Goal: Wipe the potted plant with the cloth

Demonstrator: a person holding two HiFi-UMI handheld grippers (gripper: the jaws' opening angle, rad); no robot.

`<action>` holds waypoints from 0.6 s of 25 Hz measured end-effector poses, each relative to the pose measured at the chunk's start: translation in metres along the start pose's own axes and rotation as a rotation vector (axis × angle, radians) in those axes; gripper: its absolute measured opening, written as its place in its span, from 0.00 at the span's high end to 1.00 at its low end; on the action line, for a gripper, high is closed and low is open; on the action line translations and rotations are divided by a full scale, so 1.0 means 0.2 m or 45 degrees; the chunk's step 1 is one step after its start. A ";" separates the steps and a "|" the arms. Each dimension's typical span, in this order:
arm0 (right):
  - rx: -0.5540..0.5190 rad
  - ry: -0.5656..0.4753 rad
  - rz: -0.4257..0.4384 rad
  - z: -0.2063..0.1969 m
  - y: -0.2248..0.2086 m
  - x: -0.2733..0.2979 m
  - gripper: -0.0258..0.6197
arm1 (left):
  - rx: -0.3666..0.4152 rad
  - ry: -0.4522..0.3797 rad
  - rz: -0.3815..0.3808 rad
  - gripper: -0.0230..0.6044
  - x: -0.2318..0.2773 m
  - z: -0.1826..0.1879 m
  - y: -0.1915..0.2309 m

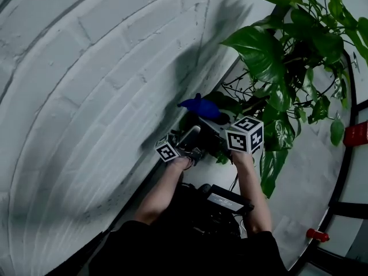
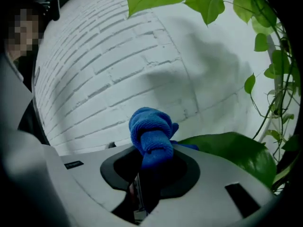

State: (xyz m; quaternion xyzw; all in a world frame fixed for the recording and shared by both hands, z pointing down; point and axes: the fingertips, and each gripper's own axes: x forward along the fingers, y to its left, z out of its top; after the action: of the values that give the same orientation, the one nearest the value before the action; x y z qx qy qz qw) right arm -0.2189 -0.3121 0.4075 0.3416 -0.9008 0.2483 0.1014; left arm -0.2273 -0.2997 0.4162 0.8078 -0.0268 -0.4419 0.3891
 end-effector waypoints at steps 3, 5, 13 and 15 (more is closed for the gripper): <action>-0.003 -0.151 0.006 0.09 0.01 -0.12 0.79 | 0.002 0.042 0.029 0.27 -0.02 -0.04 0.02; -0.004 -0.247 -0.061 0.16 -0.05 -0.25 0.79 | -0.013 0.039 0.057 0.27 -0.06 -0.05 0.06; -0.002 -0.396 -0.395 0.22 -0.31 -0.67 0.79 | -0.129 -0.198 0.153 0.27 -0.28 0.03 0.17; -0.011 -0.339 -0.444 0.18 -0.35 -0.67 0.79 | -0.133 -0.257 0.131 0.28 -0.30 0.08 0.14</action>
State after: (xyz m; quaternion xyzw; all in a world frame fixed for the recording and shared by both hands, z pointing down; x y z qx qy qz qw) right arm -0.0725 -0.2989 0.3563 0.5215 -0.8346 0.1759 0.0244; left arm -0.2661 -0.3051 0.4705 0.7355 -0.0842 -0.5011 0.4483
